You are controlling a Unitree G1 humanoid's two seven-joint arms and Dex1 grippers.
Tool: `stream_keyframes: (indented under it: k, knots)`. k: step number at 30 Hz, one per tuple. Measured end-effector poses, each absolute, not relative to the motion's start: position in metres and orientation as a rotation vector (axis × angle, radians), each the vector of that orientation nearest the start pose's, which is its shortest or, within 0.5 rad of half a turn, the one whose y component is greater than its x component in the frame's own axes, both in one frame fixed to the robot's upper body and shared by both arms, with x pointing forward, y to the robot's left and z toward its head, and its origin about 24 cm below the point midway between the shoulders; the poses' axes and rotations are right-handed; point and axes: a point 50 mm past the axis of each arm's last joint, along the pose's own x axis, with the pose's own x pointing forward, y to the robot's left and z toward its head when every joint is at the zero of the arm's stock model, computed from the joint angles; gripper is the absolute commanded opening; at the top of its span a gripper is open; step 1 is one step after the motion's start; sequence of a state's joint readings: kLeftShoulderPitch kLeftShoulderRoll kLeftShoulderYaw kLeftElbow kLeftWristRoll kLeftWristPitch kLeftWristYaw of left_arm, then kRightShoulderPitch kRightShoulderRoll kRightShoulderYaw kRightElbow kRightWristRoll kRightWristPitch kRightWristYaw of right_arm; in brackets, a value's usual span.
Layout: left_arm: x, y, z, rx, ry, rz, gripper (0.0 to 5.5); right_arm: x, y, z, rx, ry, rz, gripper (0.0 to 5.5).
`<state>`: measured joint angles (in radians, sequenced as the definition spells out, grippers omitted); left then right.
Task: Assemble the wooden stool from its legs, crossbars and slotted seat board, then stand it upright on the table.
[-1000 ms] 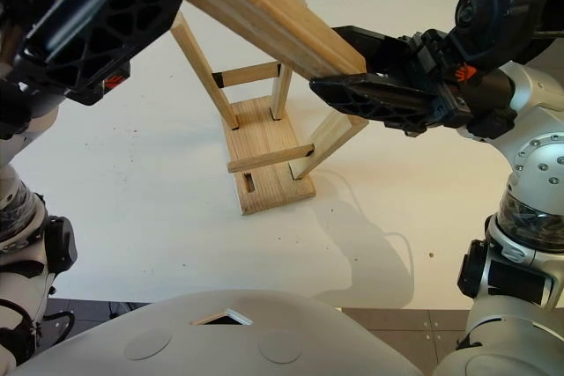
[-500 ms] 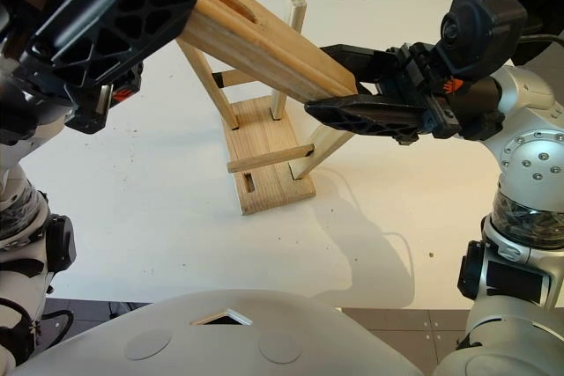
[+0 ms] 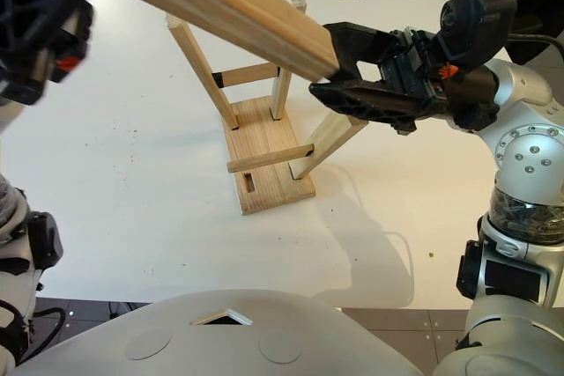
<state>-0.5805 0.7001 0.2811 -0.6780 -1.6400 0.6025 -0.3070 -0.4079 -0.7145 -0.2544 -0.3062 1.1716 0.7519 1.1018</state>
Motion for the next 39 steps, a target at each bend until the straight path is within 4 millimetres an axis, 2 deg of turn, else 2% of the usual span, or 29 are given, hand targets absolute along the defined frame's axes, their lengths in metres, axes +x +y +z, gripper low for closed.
stream_keyframes:
  k: [4, 8, 12, 15, 18, 22, 25, 28, 35, 39]
  knots:
    - [0.180, 0.165, 0.318, -0.216, -0.489, -1.281, 2.04, 0.248, -0.214, 0.229, 0.272, -0.166, 1.363, 3.03]
    - [0.177, 0.188, 0.304, -0.072, -0.367, -1.202, 2.04, 0.255, -0.239, 0.225, 0.282, -0.169, 1.233, 3.03]
    - [0.174, 0.200, 0.271, 0.069, -0.207, -1.163, 2.04, 0.259, -0.260, 0.215, 0.297, -0.154, 1.113, 3.03]
    - [0.172, 0.200, 0.233, 0.195, -0.038, -1.157, 2.04, 0.262, -0.268, 0.207, 0.296, -0.124, 1.058, 3.03]
    - [0.172, 0.196, 0.201, 0.302, 0.066, -1.179, 2.04, 0.265, -0.268, 0.200, 0.257, -0.088, 1.037, 3.03]
    - [0.173, 0.192, 0.172, 0.353, 0.096, -1.169, 2.04, 0.268, -0.260, 0.193, 0.226, -0.040, 1.077, 3.03]
    - [0.167, 0.188, 0.149, 0.301, 0.117, -1.162, 2.04, 0.269, -0.259, 0.190, 0.208, -0.019, 1.083, 3.03]
    - [0.163, 0.185, 0.147, 0.254, 0.074, -1.152, 2.04, 0.269, -0.258, 0.190, 0.205, -0.015, 1.097, 3.03]
    - [0.160, 0.180, 0.158, 0.100, -0.054, -1.115, 2.04, 0.271, -0.259, 0.190, 0.190, -0.006, 1.089, 3.03]
    - [0.158, 0.180, 0.157, 0.081, -0.061, -1.122, 2.04, 0.271, -0.259, 0.189, 0.187, -0.004, 1.087, 3.03]
